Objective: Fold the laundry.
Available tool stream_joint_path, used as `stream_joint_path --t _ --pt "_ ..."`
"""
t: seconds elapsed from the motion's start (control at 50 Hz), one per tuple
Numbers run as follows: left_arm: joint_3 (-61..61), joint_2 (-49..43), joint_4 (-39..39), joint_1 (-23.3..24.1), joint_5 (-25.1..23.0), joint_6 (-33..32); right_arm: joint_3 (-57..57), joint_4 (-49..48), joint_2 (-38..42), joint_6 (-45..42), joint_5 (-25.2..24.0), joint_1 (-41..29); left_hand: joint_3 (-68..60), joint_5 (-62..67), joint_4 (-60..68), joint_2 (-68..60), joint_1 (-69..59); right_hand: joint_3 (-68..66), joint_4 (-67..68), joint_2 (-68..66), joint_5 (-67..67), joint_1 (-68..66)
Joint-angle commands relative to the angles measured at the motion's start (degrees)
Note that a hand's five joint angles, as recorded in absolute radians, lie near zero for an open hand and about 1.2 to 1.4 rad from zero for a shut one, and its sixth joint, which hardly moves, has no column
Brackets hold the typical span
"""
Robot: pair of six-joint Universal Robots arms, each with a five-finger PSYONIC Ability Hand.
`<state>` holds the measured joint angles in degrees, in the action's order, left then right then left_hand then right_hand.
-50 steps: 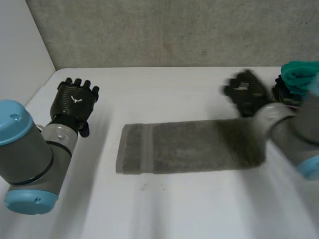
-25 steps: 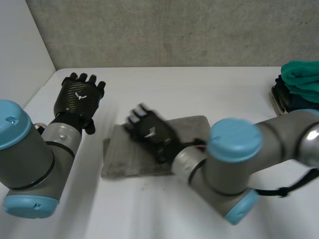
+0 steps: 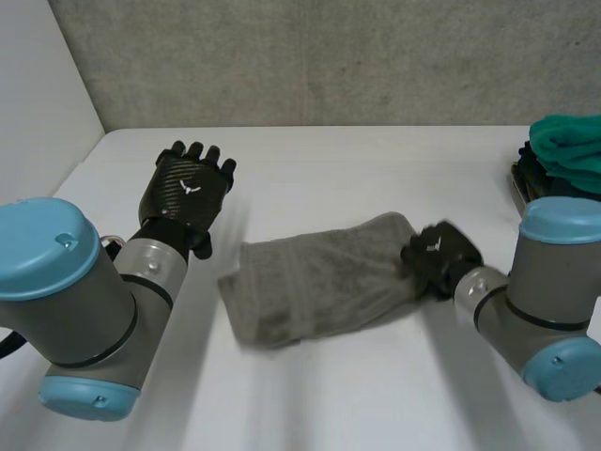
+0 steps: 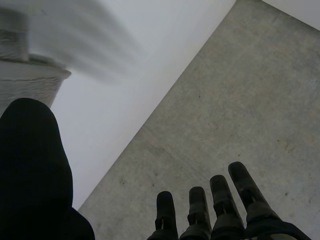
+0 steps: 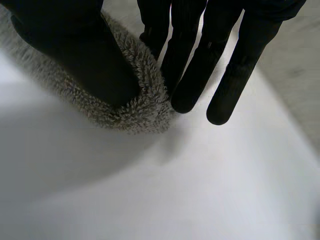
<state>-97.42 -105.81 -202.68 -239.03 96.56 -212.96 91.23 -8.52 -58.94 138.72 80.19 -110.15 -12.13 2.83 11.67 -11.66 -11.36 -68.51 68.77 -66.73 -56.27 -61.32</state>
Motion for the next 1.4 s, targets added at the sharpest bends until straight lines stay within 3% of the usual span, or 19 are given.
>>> stream_joint_path --t 0.02,0.12,0.22,0.32,0.34,0.36,0.38,0.4,0.44,0.46,0.52,0.54,0.62,0.68,0.76,0.92,1.14,1.28,1.4 --pt "-0.5 1.2 0.3 -0.2 0.1 0.0 -2.4 -5.7 -7.1 -2.7 2.6 -6.7 2.1 -2.8 -1.7 1.7 1.4 -11.5 11.2 -13.3 -13.7 -18.7" --pt "-1.1 2.8 0.3 -0.4 0.2 0.0 -5.9 -7.6 -4.1 -5.0 -1.8 -17.3 2.1 -2.8 -1.7 1.7 1.4 -11.5 11.2 -13.3 -13.7 -18.7" --pt "-1.6 3.5 0.4 -0.7 0.5 0.1 -6.9 -8.1 2.0 -11.5 -12.0 -25.7 2.1 -2.8 -1.7 1.7 1.4 -11.5 11.2 -13.3 -13.7 -18.7" --pt "-2.9 4.6 0.5 -1.2 0.7 0.3 -6.5 -8.1 4.6 -12.3 -17.6 -26.7 2.1 -2.8 -1.7 1.7 1.4 -11.5 11.2 -13.3 -13.7 -18.7" --pt "-3.0 4.7 0.5 -1.2 0.8 0.5 -6.3 -8.3 4.5 -11.9 -17.9 -26.7 2.1 -2.8 -1.7 1.7 1.4 -3.4 3.1 -5.2 -5.6 -10.6" --pt "-3.0 4.8 0.6 -1.2 0.9 0.9 -6.3 -8.5 4.3 -11.2 -17.7 -26.6 2.1 -2.8 -1.7 1.7 1.4 9.5 -9.8 7.7 7.3 2.3" --pt "-3.0 4.9 0.6 -1.2 1.3 1.3 -6.8 -8.6 3.6 -9.2 -16.5 -26.7 2.1 -2.8 -1.7 1.7 1.4 42.5 -42.7 40.7 40.2 35.3" --pt "-2.8 4.9 0.5 -1.2 1.9 2.5 -7.0 -8.4 3.3 -8.0 -15.6 -26.4 2.1 -2.8 -1.7 1.7 1.4 58.1 -58.4 56.3 55.9 50.9" --pt "-2.2 4.9 0.5 -1.1 2.6 3.8 -7.0 -8.4 2.6 -4.8 -13.1 -25.7 2.1 -2.8 -1.7 1.7 1.4 58.5 -58.8 56.7 56.3 51.3" --pt "-2.0 4.9 0.5 -1.2 2.9 4.5 -7.0 -8.1 1.5 -0.5 -9.9 -24.0 2.1 -2.8 -1.7 1.7 1.4 58.5 -58.8 56.7 56.3 51.3" --pt "-0.2 4.6 0.6 -0.6 3.5 7.1 -6.2 -7.8 -1.9 8.3 -6.7 -20.9 1.9 -2.6 -1.5 1.4 1.1 58.5 -58.8 56.7 56.3 51.3" --pt "0.3 4.6 0.8 -0.6 3.5 7.6 -5.6 -7.9 -4.1 14.8 -5.4 -19.3 1.9 -2.6 -1.5 1.4 1.1 58.5 -58.8 56.7 56.3 51.3" --pt "2.6 4.2 3.4 1.4 3.5 11.2 -5.2 -5.0 -7.6 29.1 -4.9 -15.8 1.6 -2.3 -1.1 1.1 0.8 58.5 -58.8 56.7 56.3 51.3" --pt "5.1 1.9 6.7 4.5 3.6 15.2 -7.1 0.3 -8.3 35.0 -5.0 -12.3 0.4 -1.1 0.1 -0.1 -0.4 58.5 -58.8 56.7 56.3 51.3" --pt "8.1 -1.7 12.8 8.0 4.0 21.6 -12.8 7.9 -5.4 36.9 -5.3 -11.3 -1.6 0.9 2.1 -2.1 -2.4 58.5 -58.8 56.7 56.3 51.3" --pt "8.8 -8.6 20.7 9.2 7.7 29.6 -26.1 17.9 6.9 36.8 -7.3 -11.6 -2.0 1.3 2.4 -2.4 -2.7 58.5 -58.8 56.7 56.3 51.3" --pt "8.4 -13.2 21.4 9.7 11.6 27.4 -32.0 22.2 16.2 30.8 -7.9 -11.8 -2.0 1.3 2.4 -2.4 -2.7 58.5 -58.8 56.7 56.3 51.3" --pt "8.7 -12.6 21.4 8.8 11.2 17.4 -32.1 22.1 13.6 20.6 -3.6 -11.8 -2.0 1.3 2.4 -2.4 -2.7 58.5 -58.8 56.7 56.3 51.3" --pt "10.7 -8.7 20.9 8.8 10.4 14.1 -29.1 19.7 8.1 20.3 -3.4 -12.6 -1.3 0.6 1.7 -1.8 -2.1 58.5 -58.8 56.7 56.3 51.3"
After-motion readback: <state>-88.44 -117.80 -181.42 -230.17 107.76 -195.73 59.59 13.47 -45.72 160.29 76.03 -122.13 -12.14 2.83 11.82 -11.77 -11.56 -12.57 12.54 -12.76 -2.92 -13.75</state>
